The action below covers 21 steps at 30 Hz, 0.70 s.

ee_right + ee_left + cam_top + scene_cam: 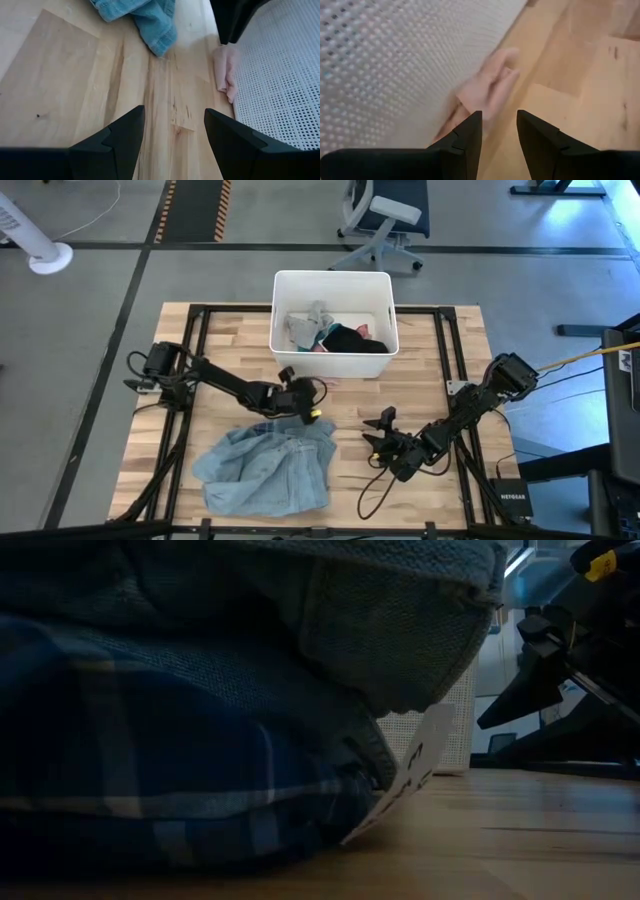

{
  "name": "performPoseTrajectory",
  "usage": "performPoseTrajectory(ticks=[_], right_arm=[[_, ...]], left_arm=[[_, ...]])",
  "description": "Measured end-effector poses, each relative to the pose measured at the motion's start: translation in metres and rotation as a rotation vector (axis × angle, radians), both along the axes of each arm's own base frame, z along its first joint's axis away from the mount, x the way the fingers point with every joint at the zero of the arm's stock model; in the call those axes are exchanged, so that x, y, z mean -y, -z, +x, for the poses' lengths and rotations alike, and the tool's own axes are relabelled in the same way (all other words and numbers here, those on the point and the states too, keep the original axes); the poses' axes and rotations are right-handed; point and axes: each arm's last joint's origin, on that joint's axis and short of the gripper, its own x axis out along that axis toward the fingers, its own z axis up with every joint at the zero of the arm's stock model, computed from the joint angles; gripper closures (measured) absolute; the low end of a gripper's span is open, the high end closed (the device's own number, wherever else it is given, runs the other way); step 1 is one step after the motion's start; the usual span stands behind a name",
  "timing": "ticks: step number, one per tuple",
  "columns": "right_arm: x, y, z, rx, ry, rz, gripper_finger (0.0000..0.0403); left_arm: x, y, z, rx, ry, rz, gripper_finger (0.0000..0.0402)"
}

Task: Sort clothes
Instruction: Put the light pink sock into the white laundry bin

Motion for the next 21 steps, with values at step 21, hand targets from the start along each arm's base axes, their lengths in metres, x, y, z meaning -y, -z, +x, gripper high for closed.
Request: performPoseTrajectory(ticks=[21], right_arm=[[0.000,0.000,0.000,-0.002,-0.001,0.001,0.0178]], left_arm=[[-0.015,0.020,0.010,-0.001,0.014,-0.008,0.0303]])
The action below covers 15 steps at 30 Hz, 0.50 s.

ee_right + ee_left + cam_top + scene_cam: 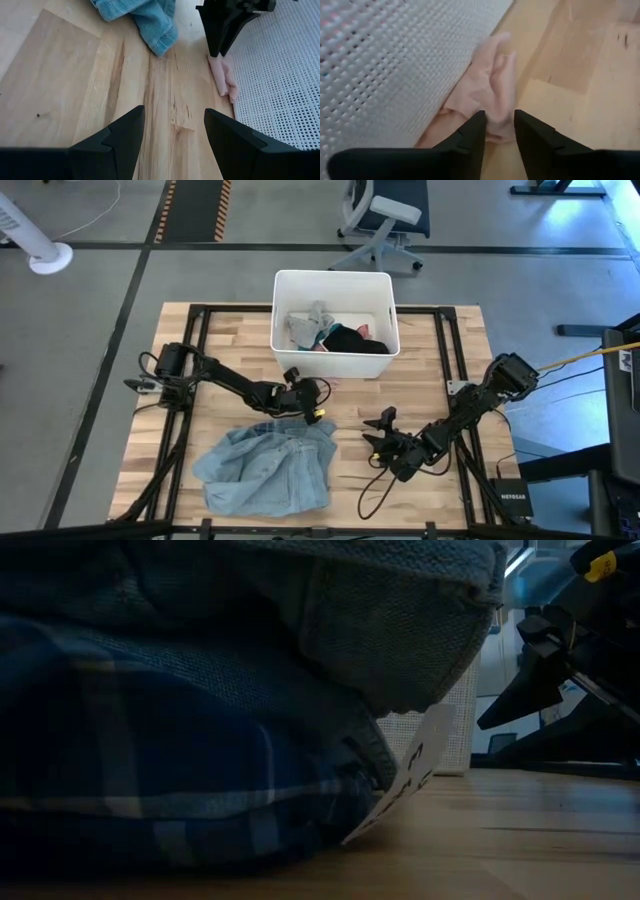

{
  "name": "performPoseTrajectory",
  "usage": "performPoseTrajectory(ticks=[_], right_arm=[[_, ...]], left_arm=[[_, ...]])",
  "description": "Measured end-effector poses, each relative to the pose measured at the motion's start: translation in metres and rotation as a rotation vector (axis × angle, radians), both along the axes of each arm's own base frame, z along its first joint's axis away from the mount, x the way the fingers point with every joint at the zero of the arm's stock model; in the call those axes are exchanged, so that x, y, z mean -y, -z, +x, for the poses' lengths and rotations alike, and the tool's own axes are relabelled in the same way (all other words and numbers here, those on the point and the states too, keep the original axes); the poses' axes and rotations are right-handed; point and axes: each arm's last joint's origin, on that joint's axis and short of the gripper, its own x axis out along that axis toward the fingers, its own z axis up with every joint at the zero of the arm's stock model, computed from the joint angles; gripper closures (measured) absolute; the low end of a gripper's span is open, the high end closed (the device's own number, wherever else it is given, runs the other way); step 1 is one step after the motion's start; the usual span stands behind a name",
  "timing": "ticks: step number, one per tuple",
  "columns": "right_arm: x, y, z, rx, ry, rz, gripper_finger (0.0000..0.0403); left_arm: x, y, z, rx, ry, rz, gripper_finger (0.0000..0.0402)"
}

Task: Sort clothes
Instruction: Put the light pink sock into the white laundry bin

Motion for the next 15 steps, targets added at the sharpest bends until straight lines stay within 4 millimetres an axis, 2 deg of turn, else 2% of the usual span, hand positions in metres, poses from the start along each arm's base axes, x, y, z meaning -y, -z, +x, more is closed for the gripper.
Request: performPoseTrajectory(ticks=[7,12,15], right_arm=[[0.000,0.000,0.000,0.000,0.000,0.000,0.0178],[0.000,0.000,0.000,-0.001,-0.001,-0.001,0.0178],[0.000,0.000,0.000,-0.002,0.000,-0.002,0.0178]], left_arm=[[0.000,0.001,0.000,-0.034,0.051,0.001,0.0391],[0.003,0.001,-0.001,-0.074,0.100,0.035,0.0397],[0.012,-0.006,-0.002,-0.108,0.168,0.086,0.0398]])
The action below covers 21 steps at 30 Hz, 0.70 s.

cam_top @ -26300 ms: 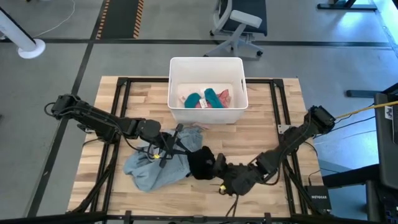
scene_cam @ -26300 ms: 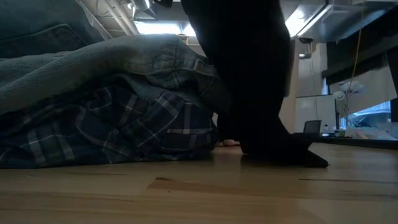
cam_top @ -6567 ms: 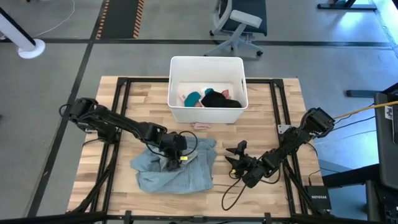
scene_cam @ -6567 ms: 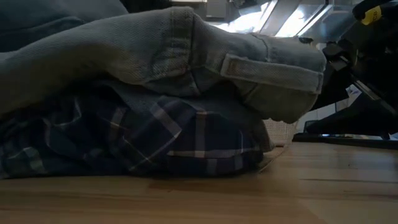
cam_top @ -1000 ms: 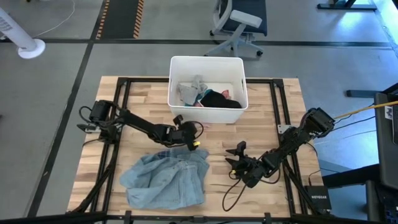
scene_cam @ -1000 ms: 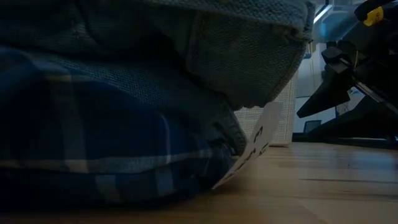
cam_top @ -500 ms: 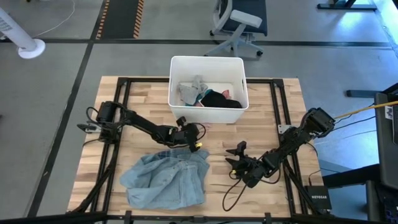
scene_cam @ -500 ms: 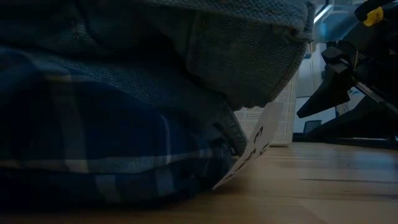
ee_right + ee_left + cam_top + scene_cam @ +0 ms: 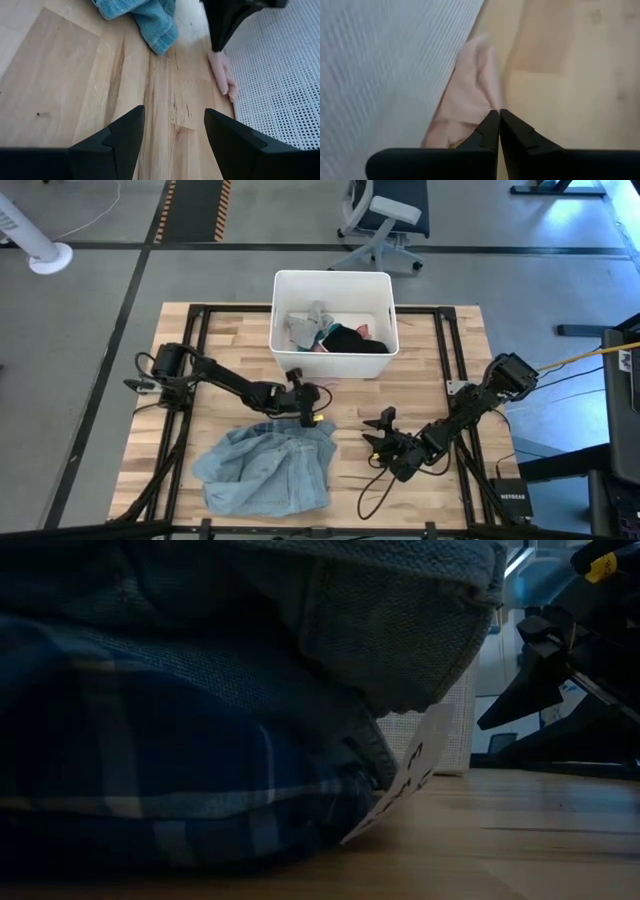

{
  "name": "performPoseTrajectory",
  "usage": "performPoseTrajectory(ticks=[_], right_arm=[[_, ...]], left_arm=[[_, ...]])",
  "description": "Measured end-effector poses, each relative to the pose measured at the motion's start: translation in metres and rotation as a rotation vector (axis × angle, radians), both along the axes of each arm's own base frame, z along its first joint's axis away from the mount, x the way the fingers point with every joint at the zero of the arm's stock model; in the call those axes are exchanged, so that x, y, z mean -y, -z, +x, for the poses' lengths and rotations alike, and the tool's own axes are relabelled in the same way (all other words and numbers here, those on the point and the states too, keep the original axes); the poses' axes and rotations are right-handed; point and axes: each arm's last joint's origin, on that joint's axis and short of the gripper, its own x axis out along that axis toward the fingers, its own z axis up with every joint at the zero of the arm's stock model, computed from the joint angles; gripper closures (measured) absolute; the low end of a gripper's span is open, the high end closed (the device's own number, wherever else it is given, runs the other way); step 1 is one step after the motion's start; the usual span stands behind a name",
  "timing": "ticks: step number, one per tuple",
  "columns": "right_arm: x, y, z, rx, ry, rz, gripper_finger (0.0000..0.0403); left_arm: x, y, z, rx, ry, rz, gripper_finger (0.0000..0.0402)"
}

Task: Sort clothes
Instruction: Put the light pink sock into the white laundry bin

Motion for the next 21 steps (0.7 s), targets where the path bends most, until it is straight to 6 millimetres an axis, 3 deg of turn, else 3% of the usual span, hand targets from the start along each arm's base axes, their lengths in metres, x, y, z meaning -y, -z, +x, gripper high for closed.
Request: performPoseTrajectory(ticks=[5,13,16,21], right_arm=[[0.000,0.000,0.000,0.001,0.002,-0.003,0.0178],[0.000,0.000,0.000,0.001,0.000,0.001,0.0178],[0.000,0.000,0.000,0.003,0.000,0.002,0.0178],[0.000,0.000,0.000,0.002,0.000,0.002,0.0178]], left_arm=[[0.024,-0.038,0.005,-0.003,0.113,0.085,0.0400],[0.054,-0.130,0.005,0.142,0.185,0.280,0.0400],[0.054,-0.163,0.000,0.186,0.181,0.371,0.0400],[0.036,-0.213,-0.012,0.276,0.116,0.441,0.0401]])
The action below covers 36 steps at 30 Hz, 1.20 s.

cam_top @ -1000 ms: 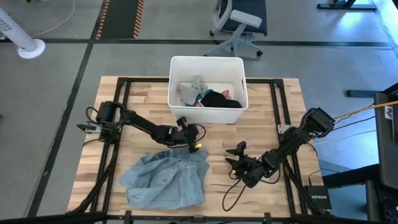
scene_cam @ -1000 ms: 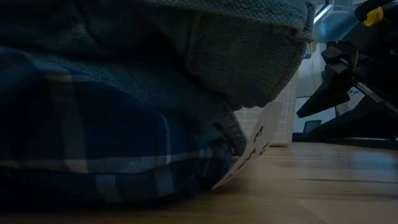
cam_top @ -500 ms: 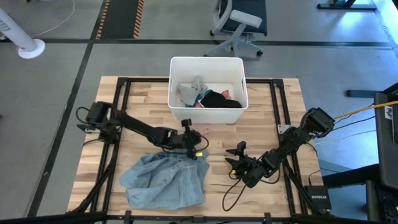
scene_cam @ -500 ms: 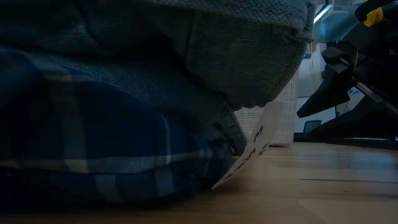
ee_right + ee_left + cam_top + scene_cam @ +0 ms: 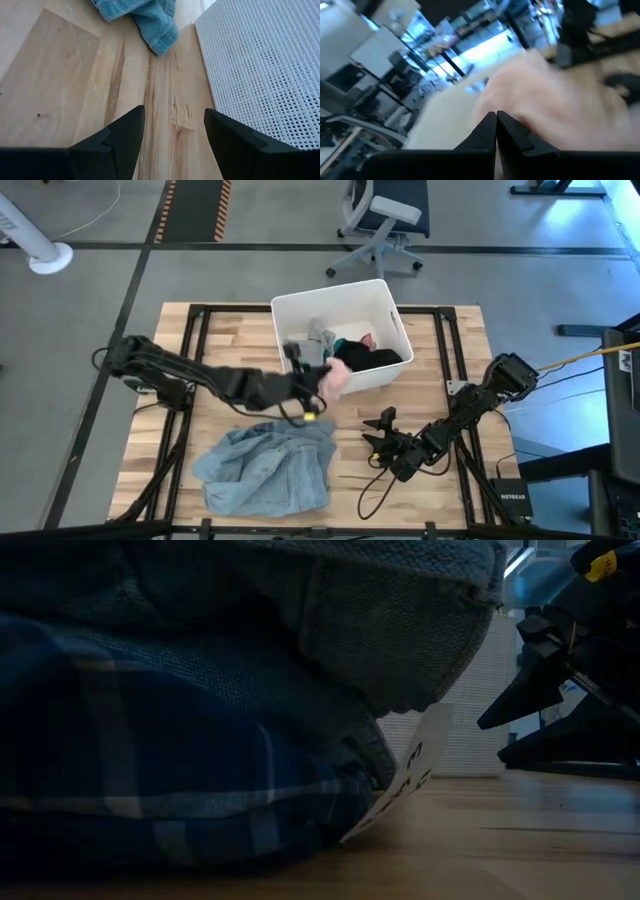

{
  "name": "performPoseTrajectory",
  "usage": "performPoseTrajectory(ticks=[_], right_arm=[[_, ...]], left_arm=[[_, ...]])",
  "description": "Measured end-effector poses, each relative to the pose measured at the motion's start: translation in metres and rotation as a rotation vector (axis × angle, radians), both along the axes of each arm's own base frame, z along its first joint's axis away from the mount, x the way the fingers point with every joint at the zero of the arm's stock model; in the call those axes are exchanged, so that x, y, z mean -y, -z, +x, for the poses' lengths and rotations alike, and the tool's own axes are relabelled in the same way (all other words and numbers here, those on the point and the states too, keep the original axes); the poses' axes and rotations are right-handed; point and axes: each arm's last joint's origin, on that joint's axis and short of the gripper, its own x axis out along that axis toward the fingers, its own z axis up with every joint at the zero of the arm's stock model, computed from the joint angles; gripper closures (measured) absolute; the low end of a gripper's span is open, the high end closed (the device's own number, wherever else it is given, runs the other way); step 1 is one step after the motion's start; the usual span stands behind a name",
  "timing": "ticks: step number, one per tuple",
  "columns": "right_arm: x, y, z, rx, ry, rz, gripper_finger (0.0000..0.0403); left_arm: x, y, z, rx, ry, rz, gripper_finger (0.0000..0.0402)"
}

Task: Sort clothes
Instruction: Put the light pink sock into the white laundry bin, then adjust the white laundry bin

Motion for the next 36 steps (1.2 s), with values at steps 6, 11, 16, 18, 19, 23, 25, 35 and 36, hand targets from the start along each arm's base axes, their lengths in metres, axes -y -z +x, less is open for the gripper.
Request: performPoseTrajectory(ticks=[6,11,16,18,19,23,25,35,36], right_arm=[[0.000,0.000,0.000,0.000,0.001,0.000,0.0178],[0.000,0.000,0.000,0.000,0.000,0.000,0.0178],[0.000,0.000,0.000,-0.005,-0.004,0.005,0.0178],[0.000,0.000,0.000,-0.004,-0.004,0.006,0.0178],[0.000,0.000,0.000,-0.005,-0.004,0.005,0.0178],[0.000,0.000,0.000,-0.005,-0.004,0.005,0.0178],[0.000,0.000,0.000,-0.005,-0.004,0.005,0.0178],[0.000,0.000,0.000,-0.005,-0.004,0.005,0.0178],[0.000,0.000,0.000,-0.005,-0.004,0.005,0.0178]], left_arm=[[-0.028,-0.035,-0.017,0.096,-0.069,-0.009,0.0401],[-0.056,-0.042,-0.024,0.150,-0.162,-0.063,0.0401],[-0.078,-0.031,-0.025,0.118,-0.256,-0.136,0.0400],[-0.085,-0.027,-0.027,0.101,-0.286,-0.159,0.0400],[-0.087,-0.025,-0.028,0.092,-0.298,-0.168,0.0400],[-0.089,-0.020,-0.029,0.050,-0.302,-0.181,0.0400],[-0.089,-0.019,-0.030,0.032,-0.299,-0.185,0.0400],[-0.087,-0.008,-0.035,-0.006,-0.313,-0.335,0.0281],[-0.086,-0.010,-0.037,-0.011,-0.302,-0.359,0.0268]])
